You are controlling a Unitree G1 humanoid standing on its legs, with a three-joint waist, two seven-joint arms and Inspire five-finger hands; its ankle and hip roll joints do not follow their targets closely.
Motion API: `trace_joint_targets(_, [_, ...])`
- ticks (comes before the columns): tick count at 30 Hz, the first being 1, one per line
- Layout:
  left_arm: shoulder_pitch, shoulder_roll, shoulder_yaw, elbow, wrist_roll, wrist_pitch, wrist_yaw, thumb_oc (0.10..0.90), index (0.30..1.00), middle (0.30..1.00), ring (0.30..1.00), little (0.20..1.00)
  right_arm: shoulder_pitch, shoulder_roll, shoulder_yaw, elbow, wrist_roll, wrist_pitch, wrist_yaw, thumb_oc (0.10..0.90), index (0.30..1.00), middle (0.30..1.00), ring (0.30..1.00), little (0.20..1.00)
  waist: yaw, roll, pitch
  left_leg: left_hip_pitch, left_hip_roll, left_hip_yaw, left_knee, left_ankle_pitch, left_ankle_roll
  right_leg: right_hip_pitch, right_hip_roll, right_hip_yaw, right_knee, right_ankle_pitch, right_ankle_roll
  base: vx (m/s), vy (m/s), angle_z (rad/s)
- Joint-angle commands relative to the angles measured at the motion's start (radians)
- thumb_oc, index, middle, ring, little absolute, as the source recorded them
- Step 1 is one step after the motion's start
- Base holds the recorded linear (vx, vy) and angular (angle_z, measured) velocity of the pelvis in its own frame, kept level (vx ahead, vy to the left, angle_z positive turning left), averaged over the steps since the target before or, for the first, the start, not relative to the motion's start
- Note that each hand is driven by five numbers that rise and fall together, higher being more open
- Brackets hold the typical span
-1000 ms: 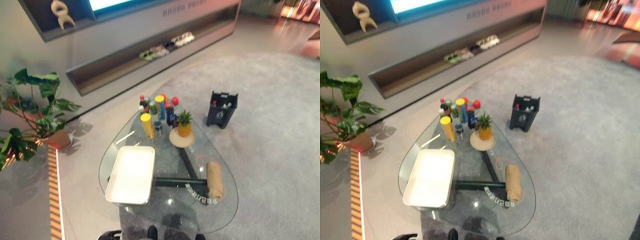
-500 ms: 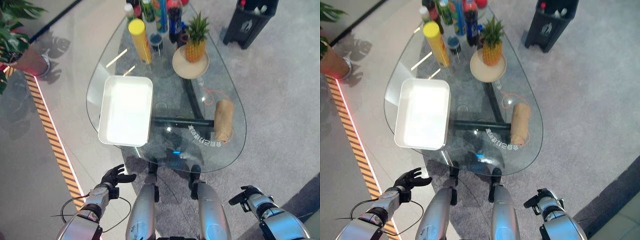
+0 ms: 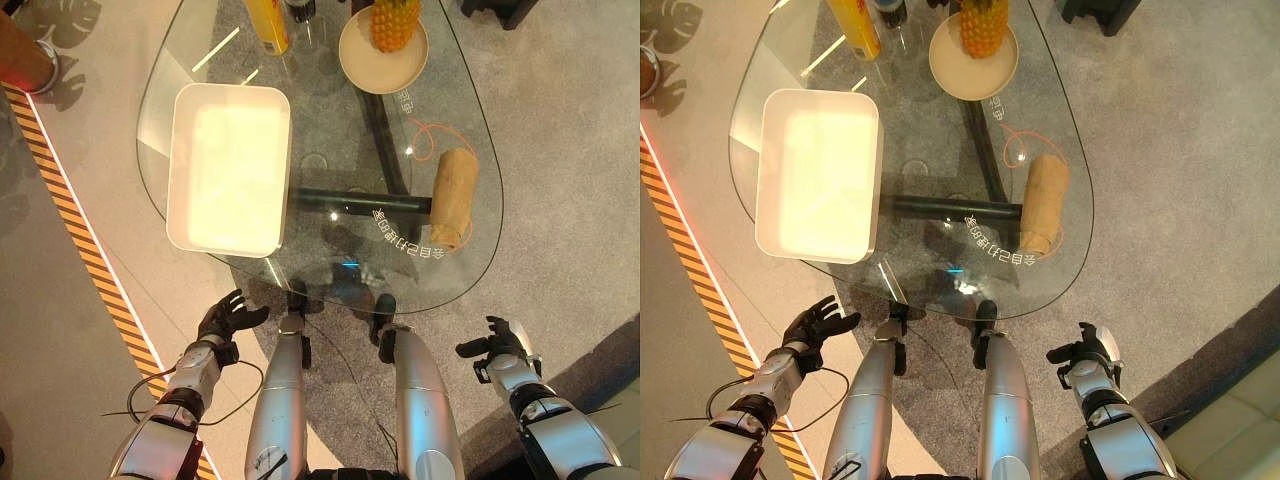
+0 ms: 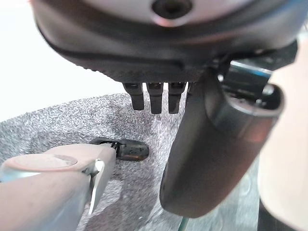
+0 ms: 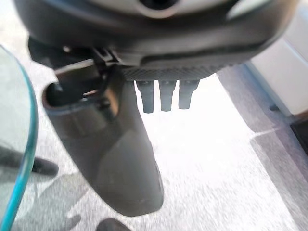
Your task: Wipe the table with a cloth and put it in the basket.
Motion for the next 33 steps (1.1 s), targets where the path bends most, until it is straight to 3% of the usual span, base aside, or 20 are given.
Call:
trace_joint_targets(1, [0.036,0.085,0.063,0.012,-0.068,-0.022,0.044,0.800,0.900,0.900,0.900,0.900,0.049,-0.090,-0.031,-0.005,0.051,-0.030,-0.060,0.800,0.900,0.900,0.900,0.900,0.000,-0.021,-0.016,-0.051,-0.056,0.029,0.177,-0.136,0.074,-0.024,0.044,0.078,-0.102,0.111,0.043,-0.05,-0.055,-0.03])
trace_joint_targets(9, [0.045,0.058,0.043,0.033,-0.026,-0.018,0.016,0.800,0.900,0.900,0.900,0.900,0.062,-0.079,-0.058,-0.014,0.119,-0.096,-0.072,0.800,0.900,0.900,0.900,0.900,0.000,-0.022,-0.004,-0.045,-0.060,0.025,0.157,-0.128,0.067,-0.014,0.043,0.066,-0.124,0.118,0.043,-0.01,-0.003,0.00])
trace_joint_targets(13, [0.059,0.044,0.038,0.032,-0.026,-0.028,0.010,0.800,0.900,0.900,0.900,0.900,0.079,-0.077,-0.090,-0.033,0.196,-0.186,-0.151,0.800,0.900,0.900,0.900,0.900,-0.005,-0.020,-0.004,-0.043,-0.064,0.025,0.146,-0.124,0.066,-0.011,0.044,0.066,-0.139,0.125,0.040,0.00,0.017,0.00])
trace_joint_targets(23, [0.059,0.036,0.023,0.032,-0.045,-0.043,0.010,0.800,0.900,0.900,0.900,0.900,0.043,-0.093,-0.130,-0.182,0.235,-0.401,-0.233,0.800,0.900,0.900,0.900,0.900,-0.010,-0.024,-0.004,-0.042,-0.065,0.029,0.141,-0.128,0.064,-0.009,0.040,0.063,-0.160,0.135,0.044,0.00,0.000,0.00])
trace_joint_targets(24, [0.048,0.027,0.014,0.039,-0.042,-0.044,0.014,0.800,0.900,0.900,0.900,0.900,0.005,-0.092,-0.118,-0.197,0.234,-0.399,-0.259,0.800,0.900,0.900,0.900,0.900,-0.005,-0.020,-0.004,-0.047,-0.066,0.029,0.148,-0.129,0.063,-0.014,0.037,0.060,-0.154,0.135,0.046,0.00,0.000,0.00])
trace_joint_targets(28, [0.037,0.018,-0.004,-0.003,-0.054,-0.017,0.050,0.800,0.900,0.900,0.900,0.900,-0.059,-0.108,-0.077,-0.425,0.234,-0.276,-0.346,0.800,0.900,0.900,0.900,0.900,-0.005,-0.012,-0.004,-0.060,-0.070,0.035,0.153,-0.126,0.068,-0.031,0.033,0.057,-0.143,0.138,0.044,-0.01,0.018,0.01])
trace_joint_targets(33, [0.030,-0.001,-0.015,-0.005,-0.062,-0.026,0.062,0.800,0.900,0.900,0.900,0.900,-0.126,-0.113,-0.033,-0.508,0.229,-0.241,-0.387,0.800,0.900,0.900,0.900,0.900,-0.004,-0.002,-0.004,-0.057,-0.076,0.039,0.133,-0.120,0.071,-0.036,0.037,0.056,-0.152,0.136,0.038,-0.03,0.037,0.02])
